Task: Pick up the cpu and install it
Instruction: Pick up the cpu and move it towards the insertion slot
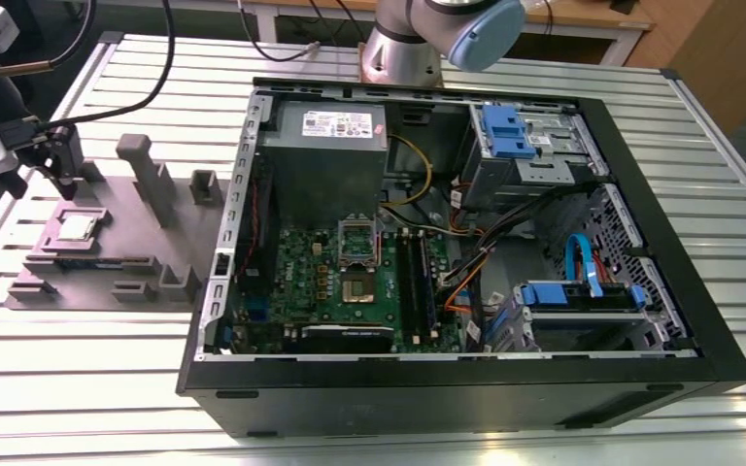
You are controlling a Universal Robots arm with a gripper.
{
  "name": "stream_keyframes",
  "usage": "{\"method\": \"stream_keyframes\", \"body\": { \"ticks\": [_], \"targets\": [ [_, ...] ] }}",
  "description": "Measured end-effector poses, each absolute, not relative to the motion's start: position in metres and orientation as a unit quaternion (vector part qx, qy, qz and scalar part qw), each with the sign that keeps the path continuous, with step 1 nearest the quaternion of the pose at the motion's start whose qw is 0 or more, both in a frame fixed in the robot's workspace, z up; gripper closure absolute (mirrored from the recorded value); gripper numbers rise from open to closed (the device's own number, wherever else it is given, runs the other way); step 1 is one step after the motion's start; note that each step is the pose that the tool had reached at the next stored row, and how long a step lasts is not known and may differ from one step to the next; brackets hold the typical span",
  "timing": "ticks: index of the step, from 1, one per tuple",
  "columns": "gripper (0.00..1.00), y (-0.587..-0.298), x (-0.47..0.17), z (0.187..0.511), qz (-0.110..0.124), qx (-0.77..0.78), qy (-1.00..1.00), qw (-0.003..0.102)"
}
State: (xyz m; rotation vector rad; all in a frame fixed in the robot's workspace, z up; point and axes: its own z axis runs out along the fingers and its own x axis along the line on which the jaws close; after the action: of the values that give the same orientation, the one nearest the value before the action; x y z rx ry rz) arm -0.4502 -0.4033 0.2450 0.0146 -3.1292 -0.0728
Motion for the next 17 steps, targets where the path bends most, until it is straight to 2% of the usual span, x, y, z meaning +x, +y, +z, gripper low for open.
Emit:
{"method": "stream_keyframes", "body": {
  "ticks": [17],
  "targets": [
    [0.42, -0.407, -0.445, 0.222, -0.023, 0.003, -1.000, 0.006]
  ]
}}
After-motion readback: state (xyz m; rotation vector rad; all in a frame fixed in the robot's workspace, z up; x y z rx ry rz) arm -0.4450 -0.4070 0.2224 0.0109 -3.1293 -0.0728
